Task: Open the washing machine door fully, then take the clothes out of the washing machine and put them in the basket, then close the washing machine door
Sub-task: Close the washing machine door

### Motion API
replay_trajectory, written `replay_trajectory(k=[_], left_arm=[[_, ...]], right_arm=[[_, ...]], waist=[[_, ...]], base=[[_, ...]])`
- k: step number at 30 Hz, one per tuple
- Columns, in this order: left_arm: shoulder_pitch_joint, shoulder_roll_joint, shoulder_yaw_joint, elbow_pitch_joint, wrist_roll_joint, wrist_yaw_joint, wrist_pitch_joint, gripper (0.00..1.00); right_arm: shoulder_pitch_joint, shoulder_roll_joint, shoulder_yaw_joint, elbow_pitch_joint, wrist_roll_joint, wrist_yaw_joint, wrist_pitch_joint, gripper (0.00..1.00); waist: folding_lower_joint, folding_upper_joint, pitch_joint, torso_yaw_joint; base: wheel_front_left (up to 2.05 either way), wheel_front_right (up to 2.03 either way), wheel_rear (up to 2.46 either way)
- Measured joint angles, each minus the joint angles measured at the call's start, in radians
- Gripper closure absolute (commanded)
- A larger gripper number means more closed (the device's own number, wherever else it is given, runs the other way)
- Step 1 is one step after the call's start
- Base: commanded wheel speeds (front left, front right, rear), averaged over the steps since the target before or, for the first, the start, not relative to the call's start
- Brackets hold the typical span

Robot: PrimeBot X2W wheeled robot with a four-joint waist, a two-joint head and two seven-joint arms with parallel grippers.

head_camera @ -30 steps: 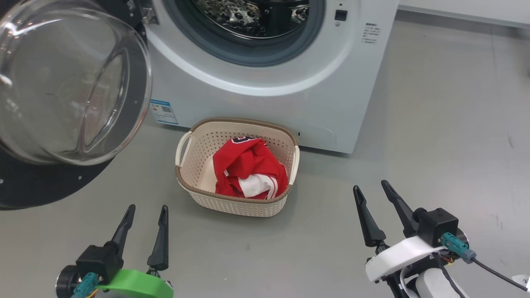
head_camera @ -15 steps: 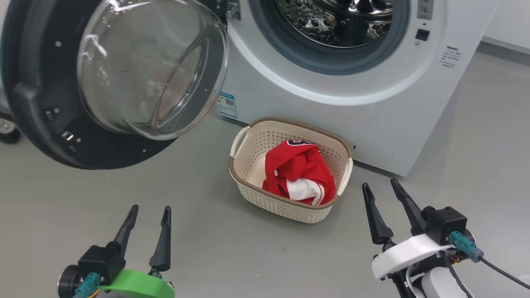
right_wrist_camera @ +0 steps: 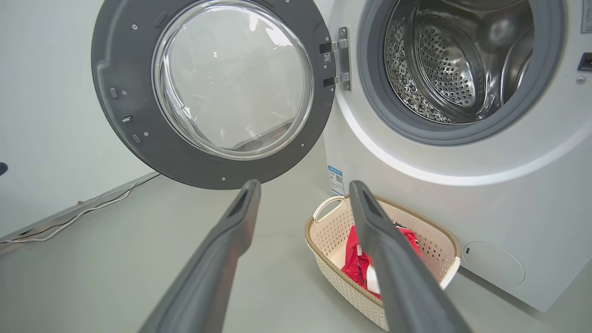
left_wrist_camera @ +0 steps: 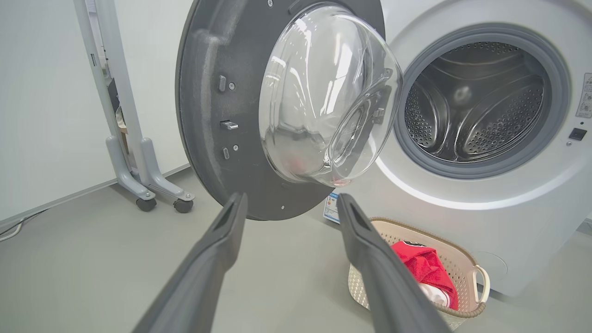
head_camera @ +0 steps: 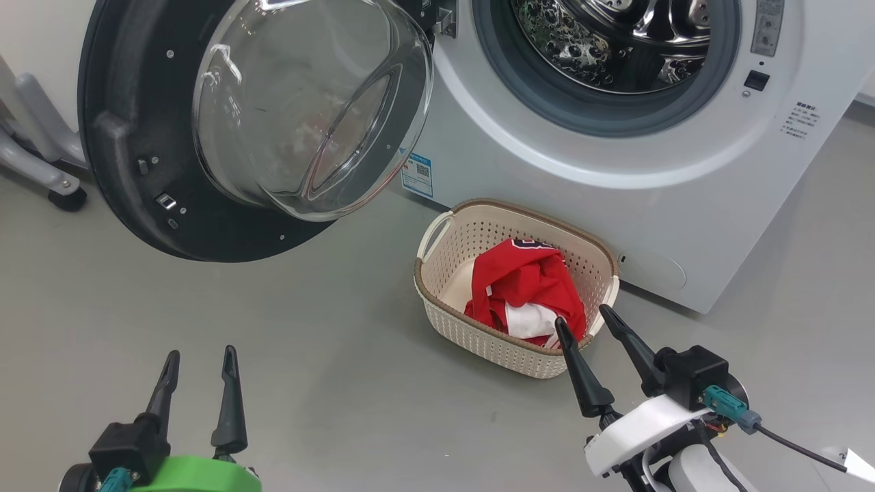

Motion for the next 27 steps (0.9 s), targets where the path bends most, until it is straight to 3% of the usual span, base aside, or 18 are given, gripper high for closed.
replay_trajectory(k=[27], left_arm=[[0.021, 0.000, 0.009, -0.034, -0.008, 0.002, 0.000, 0.00]], right_arm=[[-0.025, -0.007, 0.016, 0.037, 0.014, 0.000, 0.000, 0.00]], waist=[[0.0000, 0.0000, -0.003, -0.002]], base=[[0.00, 0.00, 0.00]])
